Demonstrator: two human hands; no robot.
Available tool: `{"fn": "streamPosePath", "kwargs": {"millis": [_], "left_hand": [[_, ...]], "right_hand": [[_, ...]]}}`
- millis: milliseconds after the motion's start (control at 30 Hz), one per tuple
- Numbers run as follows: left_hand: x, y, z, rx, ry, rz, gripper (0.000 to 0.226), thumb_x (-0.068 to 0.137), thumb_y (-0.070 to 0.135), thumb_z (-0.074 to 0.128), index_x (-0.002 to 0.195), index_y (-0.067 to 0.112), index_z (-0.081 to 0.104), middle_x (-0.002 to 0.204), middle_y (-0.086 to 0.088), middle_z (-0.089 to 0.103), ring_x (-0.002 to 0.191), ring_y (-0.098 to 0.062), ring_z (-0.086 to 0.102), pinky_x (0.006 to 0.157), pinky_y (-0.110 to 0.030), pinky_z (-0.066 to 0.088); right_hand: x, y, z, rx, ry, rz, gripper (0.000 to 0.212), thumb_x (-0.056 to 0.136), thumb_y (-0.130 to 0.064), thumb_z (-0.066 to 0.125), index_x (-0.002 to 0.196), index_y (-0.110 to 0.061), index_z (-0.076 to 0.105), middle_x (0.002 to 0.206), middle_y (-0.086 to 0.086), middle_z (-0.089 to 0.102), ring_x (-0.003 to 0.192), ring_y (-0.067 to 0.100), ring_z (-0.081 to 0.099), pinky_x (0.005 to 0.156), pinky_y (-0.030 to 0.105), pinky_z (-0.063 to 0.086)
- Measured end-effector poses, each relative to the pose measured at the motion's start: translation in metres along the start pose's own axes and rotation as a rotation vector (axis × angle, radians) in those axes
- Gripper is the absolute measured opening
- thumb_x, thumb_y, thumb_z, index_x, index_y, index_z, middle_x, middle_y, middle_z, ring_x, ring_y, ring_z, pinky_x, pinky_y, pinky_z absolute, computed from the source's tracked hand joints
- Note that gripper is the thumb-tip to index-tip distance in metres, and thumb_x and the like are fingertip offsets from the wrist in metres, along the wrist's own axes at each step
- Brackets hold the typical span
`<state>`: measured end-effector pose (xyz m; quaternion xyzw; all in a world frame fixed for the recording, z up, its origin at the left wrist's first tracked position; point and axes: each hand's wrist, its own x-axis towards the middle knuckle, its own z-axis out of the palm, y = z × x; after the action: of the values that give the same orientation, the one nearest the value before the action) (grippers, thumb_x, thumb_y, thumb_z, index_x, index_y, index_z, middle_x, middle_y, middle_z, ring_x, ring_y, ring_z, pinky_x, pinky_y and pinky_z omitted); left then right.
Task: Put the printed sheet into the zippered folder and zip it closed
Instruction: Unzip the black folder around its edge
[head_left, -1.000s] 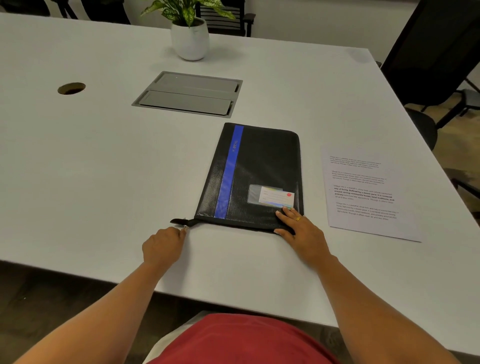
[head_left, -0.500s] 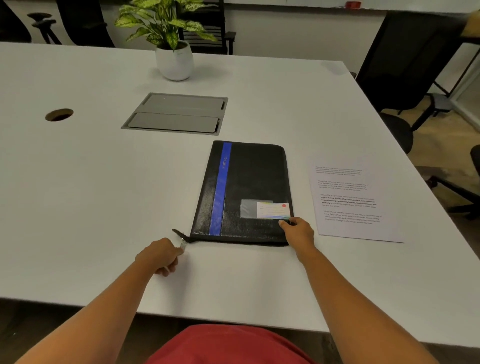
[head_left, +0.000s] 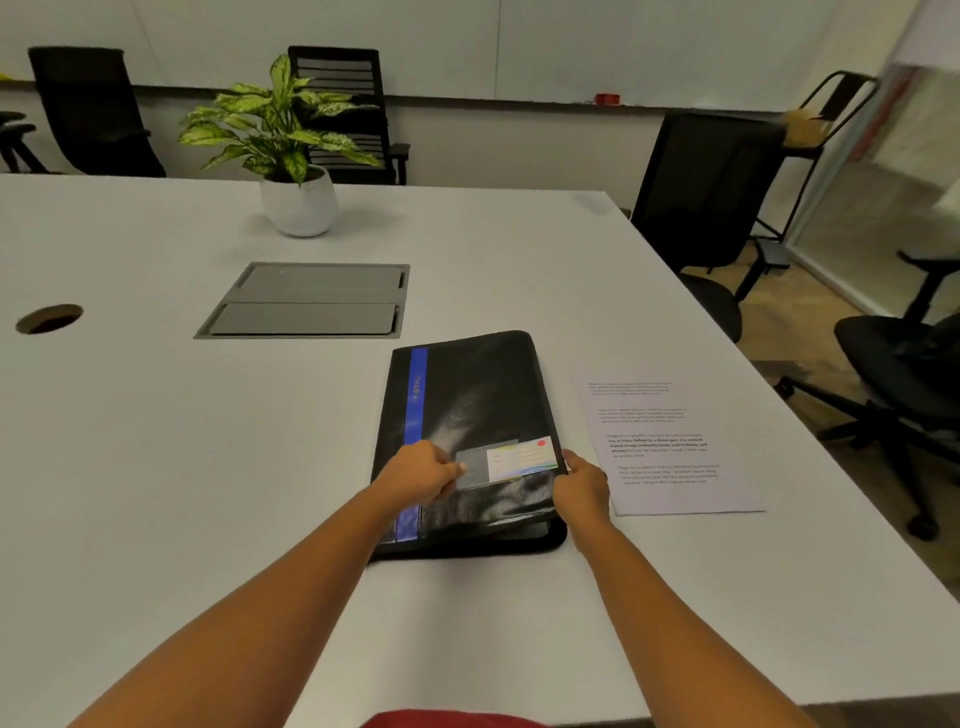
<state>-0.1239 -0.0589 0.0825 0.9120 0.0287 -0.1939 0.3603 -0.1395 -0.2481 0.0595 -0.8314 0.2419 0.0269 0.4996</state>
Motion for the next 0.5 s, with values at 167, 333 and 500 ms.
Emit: {"fn": "streamPosePath", "kwargs": {"millis": [167,333,500], "left_hand": [[0.003,-0.010,0.004,0.002,-0.020,0.020,0.028,0.093,0.030,0.053,0.075,0.010,0.060,0.065,0.004,0.059,0.061,-0.009,0.056,0.062,-0.018,0.045],[-0.002,-0.022,0.003,0.066,0.051,0.044,0.033,0.093,0.031,0.052,0.064,0.016,0.052,0.071,-0.004,0.058,0.069,-0.015,0.056,0.068,-0.023,0.045],[-0.003,-0.038,0.004,0.053,0.048,0.027,0.036,0.094,0.031,0.052,0.060,0.018,0.049,0.067,-0.002,0.055,0.064,-0.012,0.054,0.068,-0.021,0.043]], "right_hand": [[-0.003,-0.010,0.004,-0.019,0.078,0.005,0.040,0.094,-0.008,0.045,0.134,-0.015,0.045,0.134,0.014,0.049,0.117,0.032,0.051,0.092,0.035,0.049],[-0.004,-0.014,0.006,0.048,0.155,0.070,0.033,0.096,-0.012,0.042,0.129,-0.011,0.049,0.130,0.014,0.049,0.104,0.025,0.051,0.082,0.027,0.048],[-0.006,-0.009,0.009,-0.063,0.140,0.046,0.040,0.093,-0.005,0.046,0.132,-0.015,0.048,0.132,0.017,0.049,0.117,0.034,0.049,0.095,0.040,0.049]]}}
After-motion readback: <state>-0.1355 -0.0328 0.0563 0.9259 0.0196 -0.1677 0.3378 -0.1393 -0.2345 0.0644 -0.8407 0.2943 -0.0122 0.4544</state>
